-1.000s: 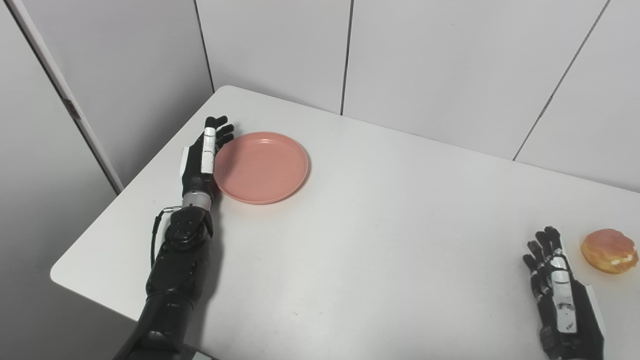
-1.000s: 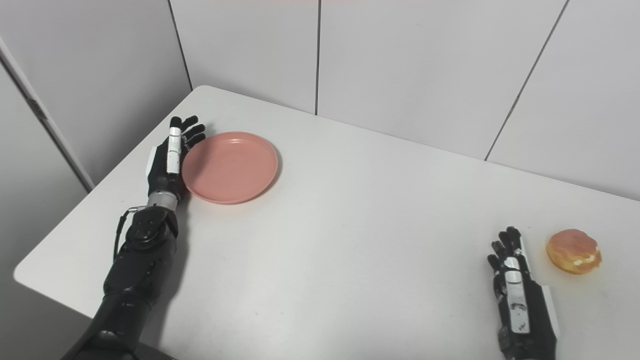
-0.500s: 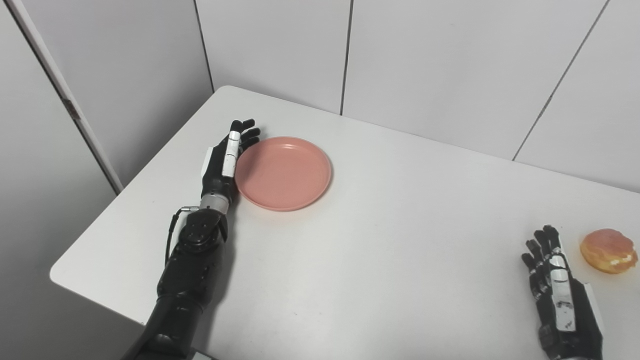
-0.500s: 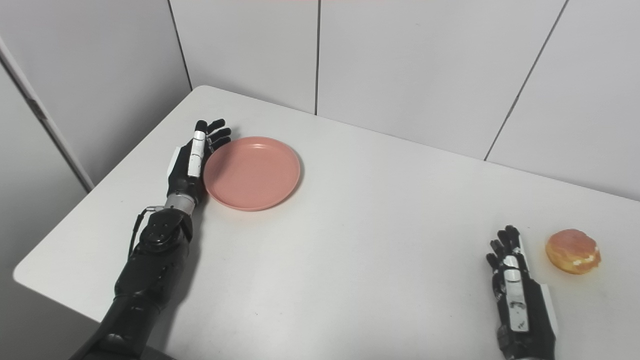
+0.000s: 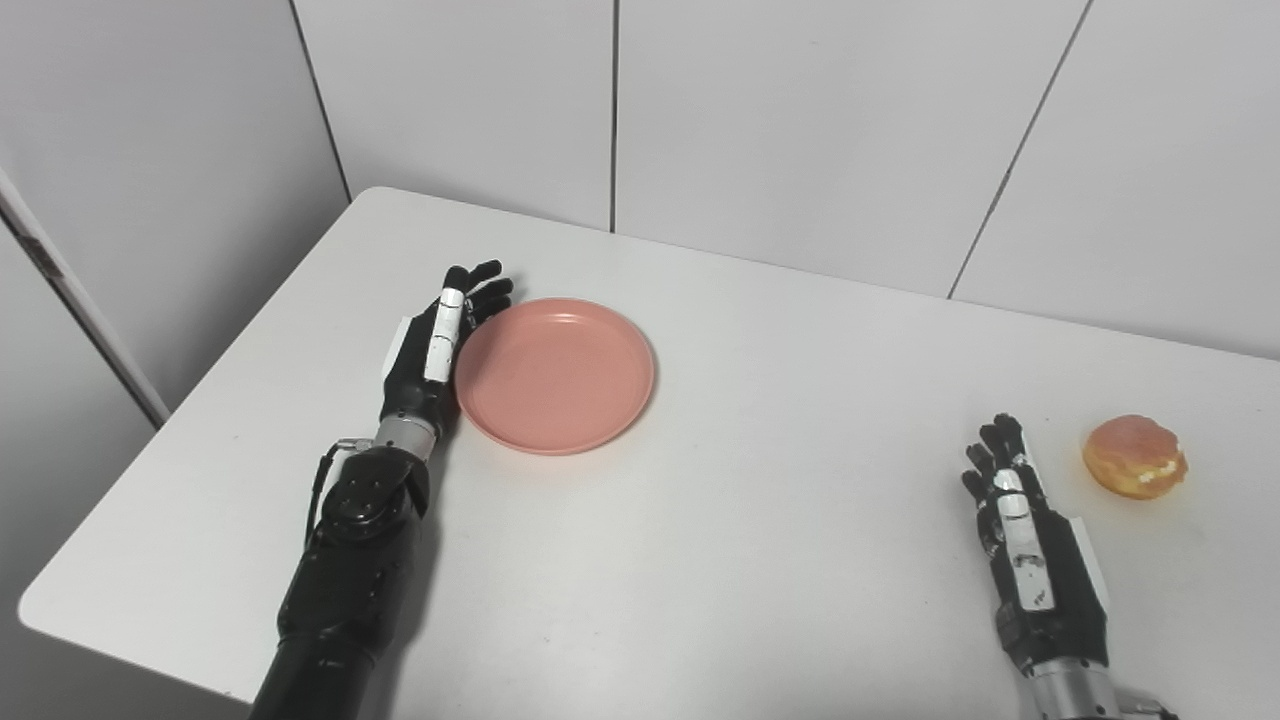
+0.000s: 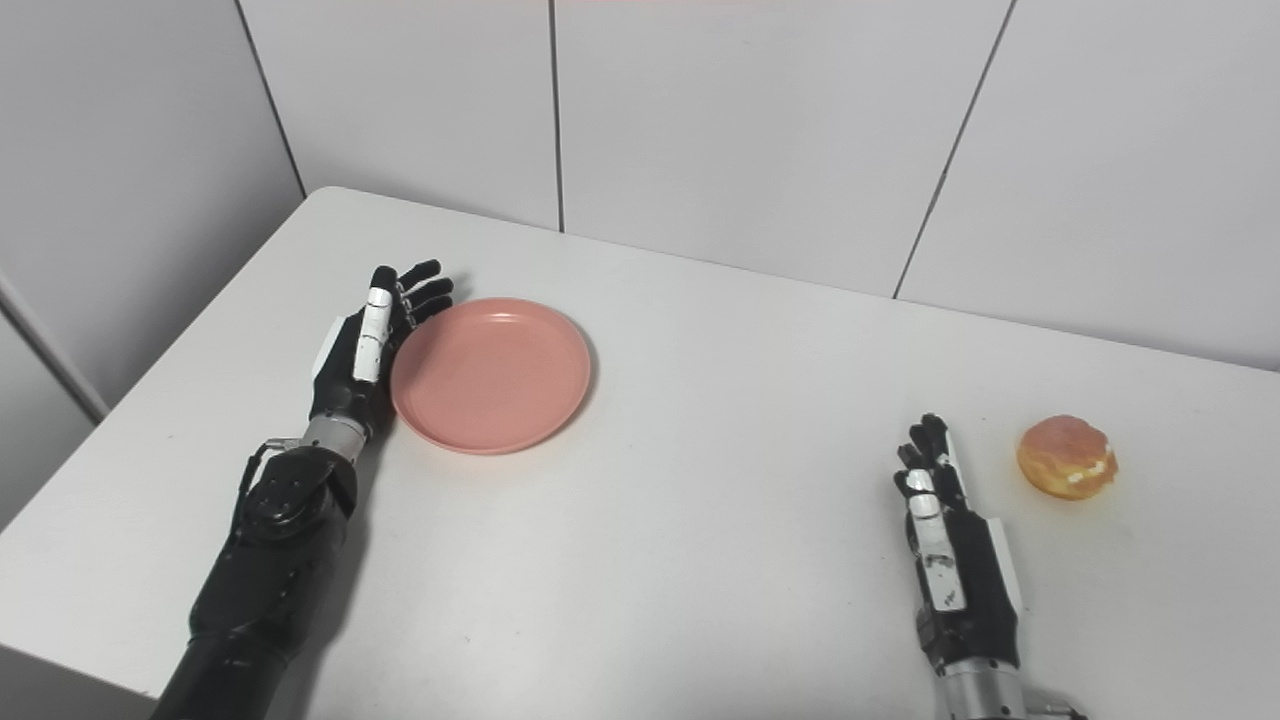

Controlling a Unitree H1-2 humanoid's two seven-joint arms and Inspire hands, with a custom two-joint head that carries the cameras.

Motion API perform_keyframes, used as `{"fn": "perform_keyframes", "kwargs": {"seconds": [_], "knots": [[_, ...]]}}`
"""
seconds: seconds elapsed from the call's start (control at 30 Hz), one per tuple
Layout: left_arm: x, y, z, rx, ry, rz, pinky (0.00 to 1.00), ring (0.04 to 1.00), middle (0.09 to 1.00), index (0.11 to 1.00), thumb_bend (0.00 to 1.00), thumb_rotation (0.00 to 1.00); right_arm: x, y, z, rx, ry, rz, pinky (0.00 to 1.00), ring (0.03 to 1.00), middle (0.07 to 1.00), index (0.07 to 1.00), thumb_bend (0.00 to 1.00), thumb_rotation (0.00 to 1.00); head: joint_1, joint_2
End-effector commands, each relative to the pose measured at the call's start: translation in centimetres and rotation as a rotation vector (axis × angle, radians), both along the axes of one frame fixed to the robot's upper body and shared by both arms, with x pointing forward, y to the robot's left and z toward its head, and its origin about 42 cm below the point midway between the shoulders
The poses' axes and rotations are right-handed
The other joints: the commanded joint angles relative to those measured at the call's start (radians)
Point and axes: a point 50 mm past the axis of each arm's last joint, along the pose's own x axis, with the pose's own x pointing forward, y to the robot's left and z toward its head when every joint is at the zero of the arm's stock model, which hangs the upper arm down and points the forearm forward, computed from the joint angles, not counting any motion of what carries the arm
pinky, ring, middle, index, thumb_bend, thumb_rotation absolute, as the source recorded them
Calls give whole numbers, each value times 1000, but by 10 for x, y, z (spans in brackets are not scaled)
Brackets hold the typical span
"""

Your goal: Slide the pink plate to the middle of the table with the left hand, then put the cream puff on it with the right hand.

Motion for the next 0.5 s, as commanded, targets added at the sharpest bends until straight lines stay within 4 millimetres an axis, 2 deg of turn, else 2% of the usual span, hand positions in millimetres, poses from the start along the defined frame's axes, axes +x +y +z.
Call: {"fn": "perform_keyframes", "kwargs": {"seconds": [0.0, 0.2, 0.47], "knots": [[0, -13, -4, -3, 15, -80, 845, 841, 815, 788, 848, 1000, 3, 7, 12, 4, -51, -6, 1000, 986, 999, 1000, 599, 856, -11, 2], [-1, -18, -10, 30, 37, -142, 855, 847, 823, 794, 857, 1000, 4, 18, 12, 26, -55, -24, 1000, 977, 983, 989, 538, 831, -71, 14], [-5, -29, -15, 26, 47, -233, 853, 851, 828, 808, 831, 1000, 6, 28, 14, 37, -50, -45, 1000, 959, 966, 967, 578, 774, -113, 26]]}}
